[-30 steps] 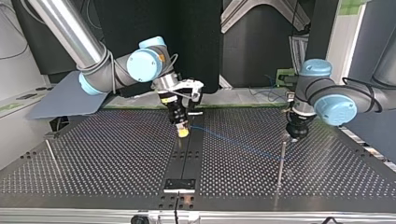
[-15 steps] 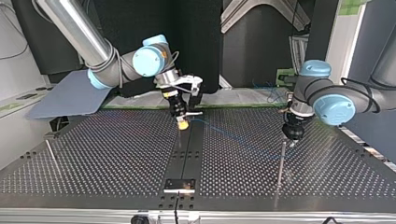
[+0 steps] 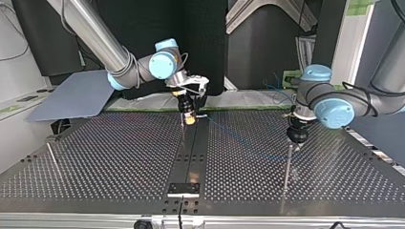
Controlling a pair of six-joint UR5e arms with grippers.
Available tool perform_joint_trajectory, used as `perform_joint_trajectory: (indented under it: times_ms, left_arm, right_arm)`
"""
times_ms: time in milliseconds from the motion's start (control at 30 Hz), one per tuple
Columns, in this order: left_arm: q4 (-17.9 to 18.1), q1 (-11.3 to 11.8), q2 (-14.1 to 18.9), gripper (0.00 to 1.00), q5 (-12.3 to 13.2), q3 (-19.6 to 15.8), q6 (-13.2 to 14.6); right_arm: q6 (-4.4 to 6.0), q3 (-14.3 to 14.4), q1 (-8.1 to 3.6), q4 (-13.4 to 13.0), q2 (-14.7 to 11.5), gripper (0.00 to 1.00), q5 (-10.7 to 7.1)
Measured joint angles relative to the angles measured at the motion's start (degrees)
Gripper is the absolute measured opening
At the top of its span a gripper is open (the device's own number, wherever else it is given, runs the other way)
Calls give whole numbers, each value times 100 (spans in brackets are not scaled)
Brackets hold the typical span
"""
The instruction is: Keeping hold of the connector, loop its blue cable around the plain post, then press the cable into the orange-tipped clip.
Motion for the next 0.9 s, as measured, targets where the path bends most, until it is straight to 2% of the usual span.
perform_joint_trajectory:
  times_ms: [300, 633, 900]
  left_arm:
    - [-37, -95, -140, 83, -43, 0, 83]
    - [-30, -131, -143, 83, -47, 0, 78]
    - [-22, -138, -143, 83, -54, 1, 58]
  right_arm:
    - [37, 0, 4, -295, 495, 0, 38]
    - [48, 0, 128, -580, 1005, 0, 103]
    - [75, -1, 235, -856, 1435, 0, 251]
